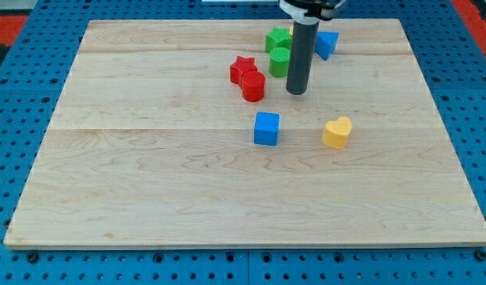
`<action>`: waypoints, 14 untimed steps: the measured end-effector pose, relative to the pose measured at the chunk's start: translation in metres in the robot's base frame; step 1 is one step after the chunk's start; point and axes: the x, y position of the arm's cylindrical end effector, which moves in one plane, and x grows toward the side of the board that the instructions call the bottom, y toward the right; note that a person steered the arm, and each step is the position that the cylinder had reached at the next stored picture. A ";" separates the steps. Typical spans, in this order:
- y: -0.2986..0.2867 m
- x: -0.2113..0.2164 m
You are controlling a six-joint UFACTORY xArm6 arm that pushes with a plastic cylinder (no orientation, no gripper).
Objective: Move your arm towards the right center of the board
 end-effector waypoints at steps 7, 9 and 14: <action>0.018 -0.030; 0.051 -0.030; 0.135 -0.033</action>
